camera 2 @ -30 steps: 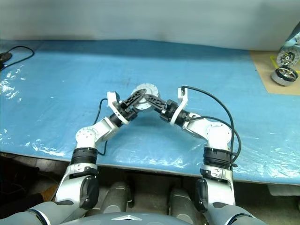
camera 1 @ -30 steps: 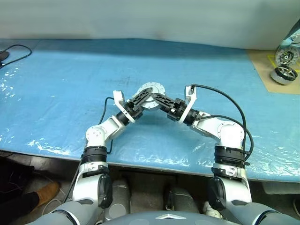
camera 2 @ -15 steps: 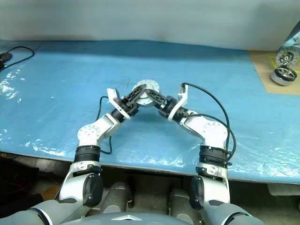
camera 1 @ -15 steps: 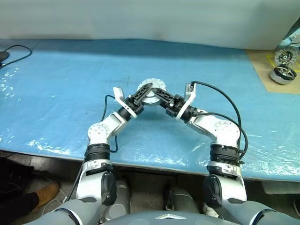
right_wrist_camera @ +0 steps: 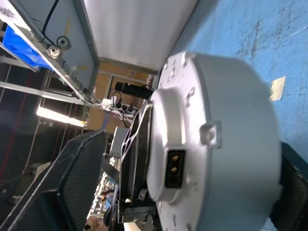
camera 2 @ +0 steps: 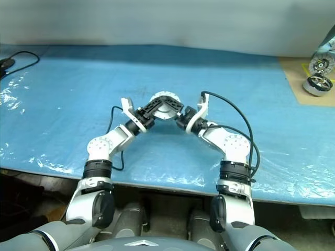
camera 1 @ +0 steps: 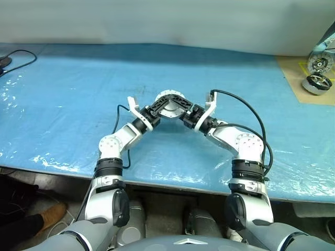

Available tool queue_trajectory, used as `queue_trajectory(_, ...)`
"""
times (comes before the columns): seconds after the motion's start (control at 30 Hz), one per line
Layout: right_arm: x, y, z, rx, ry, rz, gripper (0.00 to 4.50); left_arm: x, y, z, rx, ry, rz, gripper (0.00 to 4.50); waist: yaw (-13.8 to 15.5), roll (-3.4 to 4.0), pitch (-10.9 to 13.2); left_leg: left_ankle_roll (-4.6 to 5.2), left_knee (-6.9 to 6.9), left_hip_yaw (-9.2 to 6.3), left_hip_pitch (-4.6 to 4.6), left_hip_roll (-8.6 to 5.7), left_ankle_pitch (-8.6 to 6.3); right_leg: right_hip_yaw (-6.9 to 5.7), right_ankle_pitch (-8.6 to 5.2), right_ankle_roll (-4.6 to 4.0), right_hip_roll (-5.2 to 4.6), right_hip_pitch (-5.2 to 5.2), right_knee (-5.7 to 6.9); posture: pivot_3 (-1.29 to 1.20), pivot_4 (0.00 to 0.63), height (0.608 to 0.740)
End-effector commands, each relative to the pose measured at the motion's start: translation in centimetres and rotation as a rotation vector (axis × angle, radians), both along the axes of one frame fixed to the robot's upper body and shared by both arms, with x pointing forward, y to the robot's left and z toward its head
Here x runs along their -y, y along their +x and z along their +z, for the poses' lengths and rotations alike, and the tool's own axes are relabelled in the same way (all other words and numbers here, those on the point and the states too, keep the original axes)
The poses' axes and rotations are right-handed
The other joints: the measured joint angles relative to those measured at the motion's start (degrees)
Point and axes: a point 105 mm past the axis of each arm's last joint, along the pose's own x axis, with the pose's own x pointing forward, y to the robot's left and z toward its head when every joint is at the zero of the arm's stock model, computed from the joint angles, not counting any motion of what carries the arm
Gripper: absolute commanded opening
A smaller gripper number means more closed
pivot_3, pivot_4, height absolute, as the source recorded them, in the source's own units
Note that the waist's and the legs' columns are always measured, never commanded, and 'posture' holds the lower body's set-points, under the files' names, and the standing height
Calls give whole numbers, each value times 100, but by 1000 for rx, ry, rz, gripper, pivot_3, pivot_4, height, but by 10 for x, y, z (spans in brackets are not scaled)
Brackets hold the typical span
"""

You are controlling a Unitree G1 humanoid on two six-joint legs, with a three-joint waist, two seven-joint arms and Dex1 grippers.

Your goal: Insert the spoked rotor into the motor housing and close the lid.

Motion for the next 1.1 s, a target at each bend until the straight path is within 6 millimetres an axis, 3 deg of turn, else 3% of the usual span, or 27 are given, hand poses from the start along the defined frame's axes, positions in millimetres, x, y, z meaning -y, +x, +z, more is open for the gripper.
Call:
queue_trajectory(0.03,-8,-5,19,80,13,50,4476,-5,8,27,96,-22,31,2644,0,0,0,0,0,-1,0,0,0,0,0,0,0,0,0,0,150,740)
queue_trajectory(0.27,-6,-4,15,83,-24,44,4476,-30,23,40,122,-60,141,2644,-9,0,0,-1,0,-5,-1,-1,0,-1,0,1,1,0,-1,0,150,740)
queue_trajectory(0.5,3,2,13,112,-100,-13,4476,-80,43,58,163,-60,347,2644,4,0,0,0,1,-12,-5,-2,0,-5,0,0,1,-1,-1,0,150,740)
queue_trajectory(0.6,14,5,5,176,-277,-70,4476,-107,56,41,113,55,470,2644,9,0,0,-1,2,-15,-7,-4,0,-6,0,1,1,-1,-3,0,150,740)
queue_trajectory(0.7,18,3,1,218,-346,-80,4476,-120,62,19,51,159,530,2644,10,0,0,-1,1,-21,-7,-7,0,-7,1,4,2,1,-6,0,150,740)
queue_trajectory(0.83,23,2,-1,247,-398,-86,4476,-125,64,3,14,212,549,2644,25,-8,5,-1,4,-44,-29,-11,0,-20,6,11,2,0,-18,0,150,740)
queue_trajectory(1.1,20,1,-8,256,-446,-89,4476,-106,60,-12,-6,225,469,2644,42,-30,18,-1,19,-71,-47,-21,0,-30,8,14,-2,1,-13,0,150,740)
